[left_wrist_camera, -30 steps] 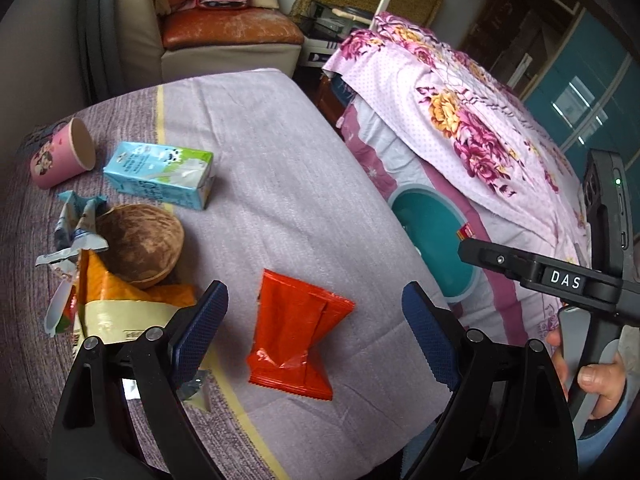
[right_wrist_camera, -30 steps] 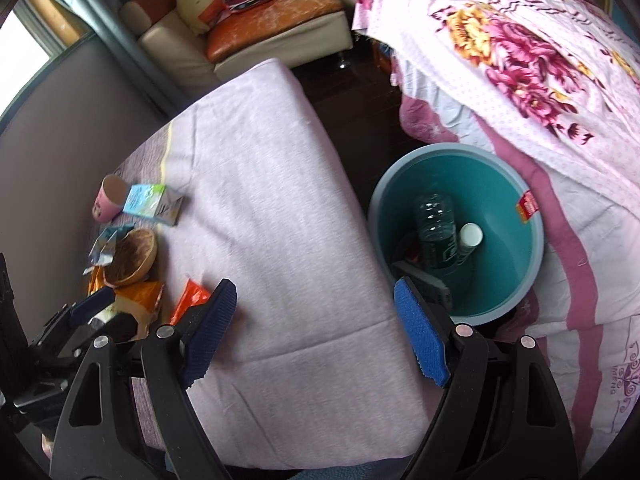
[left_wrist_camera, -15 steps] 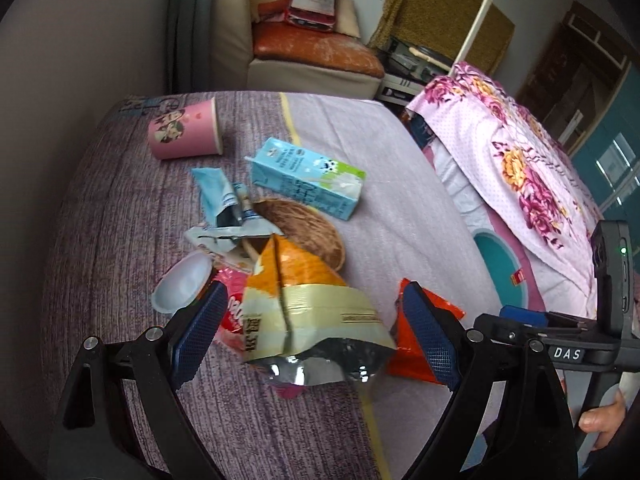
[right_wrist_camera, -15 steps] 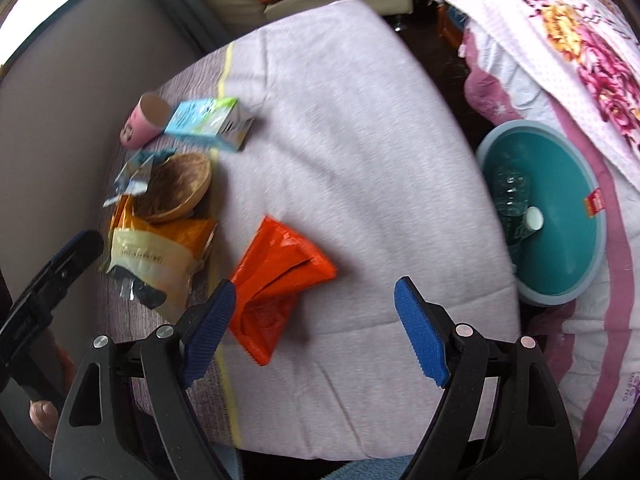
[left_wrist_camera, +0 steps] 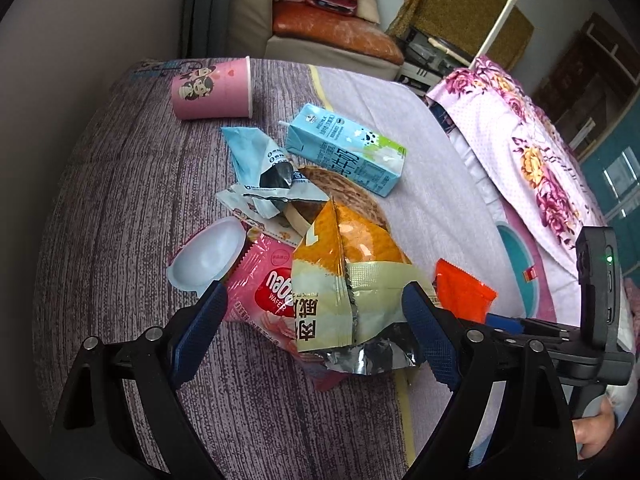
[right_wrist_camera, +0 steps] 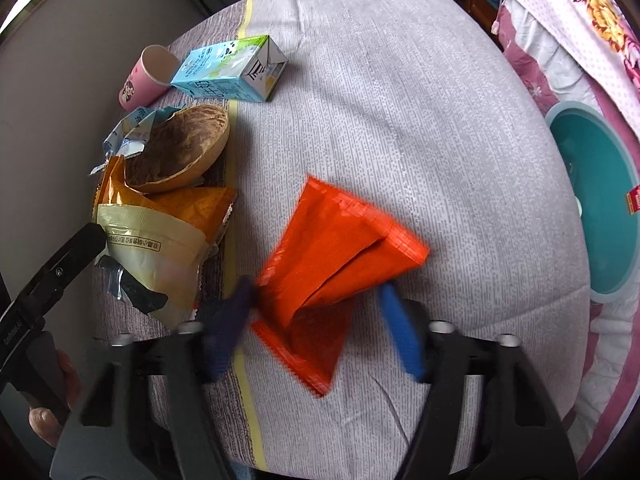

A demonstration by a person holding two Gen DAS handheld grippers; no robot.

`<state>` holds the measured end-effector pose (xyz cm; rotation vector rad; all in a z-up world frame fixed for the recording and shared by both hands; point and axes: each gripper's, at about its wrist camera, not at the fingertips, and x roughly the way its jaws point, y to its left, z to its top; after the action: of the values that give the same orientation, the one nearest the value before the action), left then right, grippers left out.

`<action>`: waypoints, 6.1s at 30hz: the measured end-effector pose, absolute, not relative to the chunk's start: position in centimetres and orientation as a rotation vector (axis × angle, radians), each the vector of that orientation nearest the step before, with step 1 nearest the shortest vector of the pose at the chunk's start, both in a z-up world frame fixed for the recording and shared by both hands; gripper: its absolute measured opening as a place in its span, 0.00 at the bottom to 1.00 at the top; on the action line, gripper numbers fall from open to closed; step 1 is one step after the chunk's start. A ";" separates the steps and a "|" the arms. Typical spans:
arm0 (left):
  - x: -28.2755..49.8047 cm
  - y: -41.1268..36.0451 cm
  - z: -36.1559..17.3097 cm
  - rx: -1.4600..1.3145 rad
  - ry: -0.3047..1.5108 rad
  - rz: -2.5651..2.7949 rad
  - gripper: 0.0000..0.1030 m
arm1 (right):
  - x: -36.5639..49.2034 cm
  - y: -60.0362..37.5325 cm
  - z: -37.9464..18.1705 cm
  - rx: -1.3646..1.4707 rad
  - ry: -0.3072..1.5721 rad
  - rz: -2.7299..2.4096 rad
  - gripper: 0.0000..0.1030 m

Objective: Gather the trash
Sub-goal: 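Grasp the yellow chip bag with the left tool while the right tool grasps the orange packet, then drop the chip bag into the wastebasket with the left tool while the right tool holds the packet, then open the right tool over the wastebasket to drop the orange packet, then move both tools back over the remaining trash on the table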

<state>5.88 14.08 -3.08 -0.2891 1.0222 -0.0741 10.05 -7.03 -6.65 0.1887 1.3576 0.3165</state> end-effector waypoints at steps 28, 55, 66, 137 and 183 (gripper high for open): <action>6.2 6.2 -0.2 -0.169 0.956 -0.228 0.34 | 9.7 -15.7 -2.5 0.269 1.141 0.235 0.28; 12.8 -12.9 1.2 -0.022 0.967 -0.449 0.34 | 8.8 -32.9 1.1 0.403 0.937 0.007 0.28; 15.3 -18.9 -0.9 0.020 1.015 -0.491 0.34 | 8.8 -37.7 -0.9 0.451 0.958 -0.050 0.29; 10.7 -5.1 -3.4 -0.105 1.087 -0.328 0.87 | 11.2 -26.6 -0.9 0.308 1.117 0.050 0.73; 9.7 24.3 -3.6 -0.379 0.981 0.067 0.87 | 18.7 3.0 -6.9 0.165 1.398 0.444 0.33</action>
<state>9.71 24.30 -3.62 -0.3792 0.9812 0.0672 18.73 3.04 -6.88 0.1652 1.3975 0.4440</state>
